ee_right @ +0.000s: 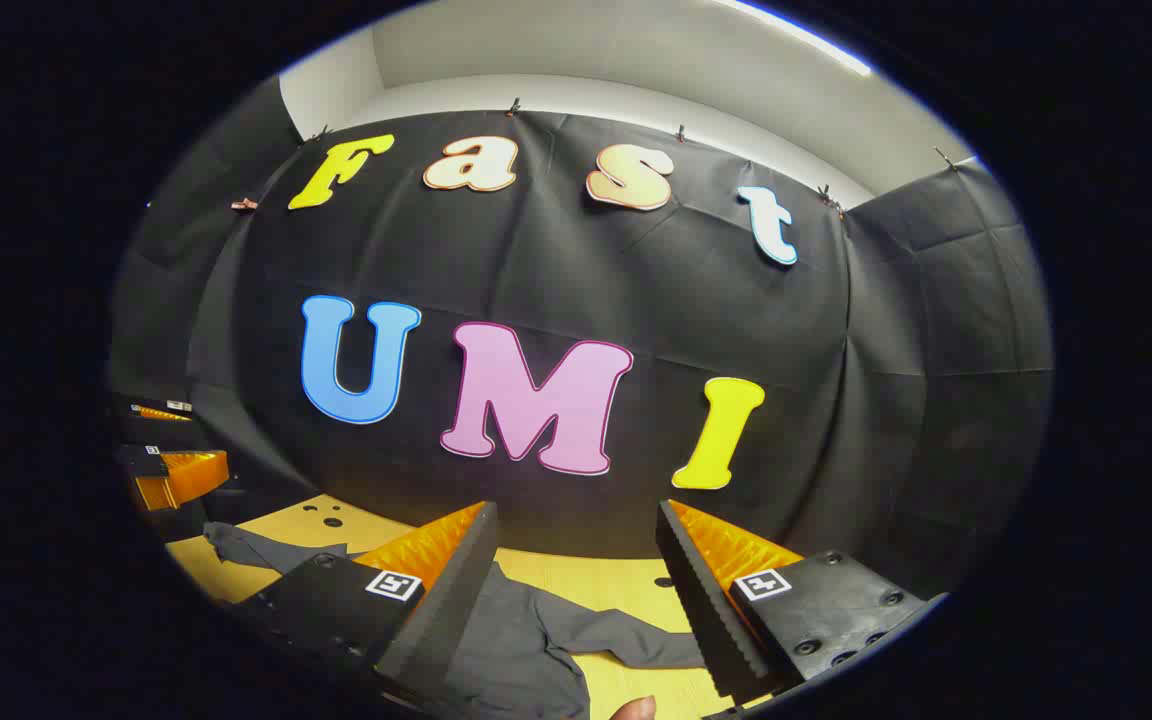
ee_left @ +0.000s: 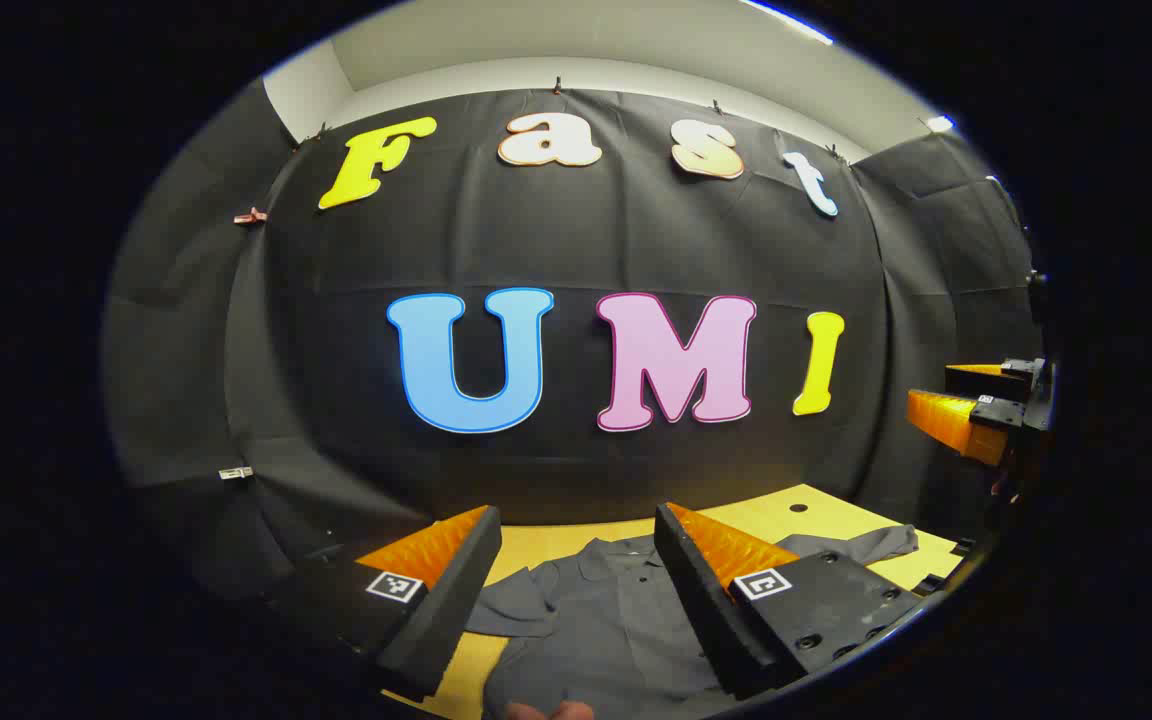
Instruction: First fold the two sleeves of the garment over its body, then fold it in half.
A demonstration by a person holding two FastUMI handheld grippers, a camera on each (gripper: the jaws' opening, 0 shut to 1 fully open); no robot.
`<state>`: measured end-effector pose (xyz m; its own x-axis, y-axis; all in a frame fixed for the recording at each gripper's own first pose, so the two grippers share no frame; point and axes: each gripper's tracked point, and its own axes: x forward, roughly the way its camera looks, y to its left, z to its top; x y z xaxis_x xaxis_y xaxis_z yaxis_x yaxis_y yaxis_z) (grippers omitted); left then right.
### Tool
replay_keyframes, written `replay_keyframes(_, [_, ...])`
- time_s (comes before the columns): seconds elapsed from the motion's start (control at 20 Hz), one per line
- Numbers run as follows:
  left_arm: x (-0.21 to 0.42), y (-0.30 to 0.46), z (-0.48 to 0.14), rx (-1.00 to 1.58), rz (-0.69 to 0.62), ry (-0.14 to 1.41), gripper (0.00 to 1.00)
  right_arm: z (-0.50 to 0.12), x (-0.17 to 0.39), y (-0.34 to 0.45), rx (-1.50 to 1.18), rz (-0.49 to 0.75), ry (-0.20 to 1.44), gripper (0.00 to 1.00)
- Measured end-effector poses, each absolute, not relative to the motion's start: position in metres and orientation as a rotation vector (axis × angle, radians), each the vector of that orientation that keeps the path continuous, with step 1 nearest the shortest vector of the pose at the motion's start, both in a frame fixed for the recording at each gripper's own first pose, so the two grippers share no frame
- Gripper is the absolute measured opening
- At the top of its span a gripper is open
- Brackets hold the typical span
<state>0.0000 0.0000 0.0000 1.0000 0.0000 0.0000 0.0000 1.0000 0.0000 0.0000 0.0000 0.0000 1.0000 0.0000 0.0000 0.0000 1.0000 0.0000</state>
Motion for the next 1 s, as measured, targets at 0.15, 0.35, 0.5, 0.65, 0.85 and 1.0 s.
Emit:
replay_keyframes(0.15, [0.001,0.001,-0.002,0.0,0.001,0.003,0.97,-0.001,0.001,0.001,-0.003,0.003,0.003,0.97])
replay_keyframes(0.35, [0.003,0.001,-0.004,-0.006,0.0,0.009,0.97,-0.002,0.002,0.001,-0.007,0.002,0.005,0.97])
replay_keyframes(0.5, [0.004,0.0,-0.002,-0.004,0.0,0.008,0.97,-0.003,0.003,0.0,-0.005,0.0,0.007,0.97])
replay_keyframes(0.65, [0.006,-0.003,-0.005,-0.006,-0.003,0.01,0.97,-0.004,0.004,-0.002,-0.008,0.0,0.007,0.97])
replay_keyframes(0.85, [0.009,-0.009,-0.005,-0.007,-0.005,0.01,0.97,-0.005,0.005,-0.007,-0.012,0.0,0.009,0.97])
replay_keyframes(1.0, [0.012,-0.018,-0.006,-0.009,-0.013,0.013,0.97,-0.013,0.011,-0.019,0.018,-0.01,0.036,0.98])
